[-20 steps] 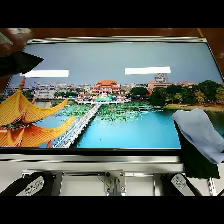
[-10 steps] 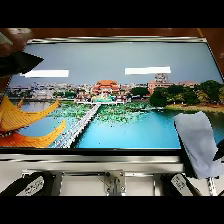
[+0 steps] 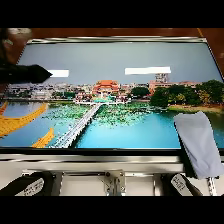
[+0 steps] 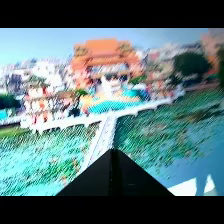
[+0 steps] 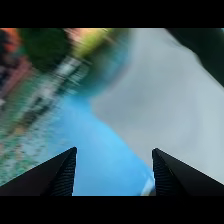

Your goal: Fold the shirts.

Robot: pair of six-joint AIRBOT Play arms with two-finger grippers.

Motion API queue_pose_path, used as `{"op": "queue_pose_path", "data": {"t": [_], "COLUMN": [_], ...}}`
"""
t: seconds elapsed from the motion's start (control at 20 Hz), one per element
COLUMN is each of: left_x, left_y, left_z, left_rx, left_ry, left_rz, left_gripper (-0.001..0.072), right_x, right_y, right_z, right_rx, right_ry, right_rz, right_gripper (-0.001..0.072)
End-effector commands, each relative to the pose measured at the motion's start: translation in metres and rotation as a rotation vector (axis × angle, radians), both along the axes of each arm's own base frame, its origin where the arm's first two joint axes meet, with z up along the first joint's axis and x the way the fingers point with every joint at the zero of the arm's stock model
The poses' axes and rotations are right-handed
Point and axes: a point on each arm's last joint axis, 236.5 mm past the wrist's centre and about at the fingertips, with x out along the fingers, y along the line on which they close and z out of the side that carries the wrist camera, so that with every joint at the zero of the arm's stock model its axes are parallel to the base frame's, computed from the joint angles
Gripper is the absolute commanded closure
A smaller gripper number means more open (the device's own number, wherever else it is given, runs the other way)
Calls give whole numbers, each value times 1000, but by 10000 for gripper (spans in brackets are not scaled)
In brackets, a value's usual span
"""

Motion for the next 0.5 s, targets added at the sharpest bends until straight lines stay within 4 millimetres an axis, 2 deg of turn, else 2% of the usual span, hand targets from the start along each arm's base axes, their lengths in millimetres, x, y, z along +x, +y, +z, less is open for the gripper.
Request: {"op": "queue_pose_path", "data": {"t": [0.0,0.05,0.1,0.15,0.25,0.3,0.45], "left_x": [-31,-39,-44,-46,-50,-52,-48], "left_y": [23,11,-5,-20,-39,-44,-48], "left_z": [-78,-90,-100,-108,-122,-128,-130], "left_rx": [429,463,470,481,503,511,509], "left_ry": [282,342,381,397,421,432,422], "left_rz": [-22,-72,-106,-140,-196,-211,-214], "left_gripper": [645,497,168,-5,-2,-2,0], "right_x": [76,73,70,69,71,68,54], "right_y": [99,123,145,168,220,241,273], "right_z": [59,37,12,-6,-41,-59,-100], "right_rx": [3,-68,-149,-197,-197,-183,-160], "right_ry": [-286,-185,-77,1,97,147,291], "right_rz": [275,362,433,482,573,628,720], "right_gripper": [123,122,121,120,31,31,32]}}
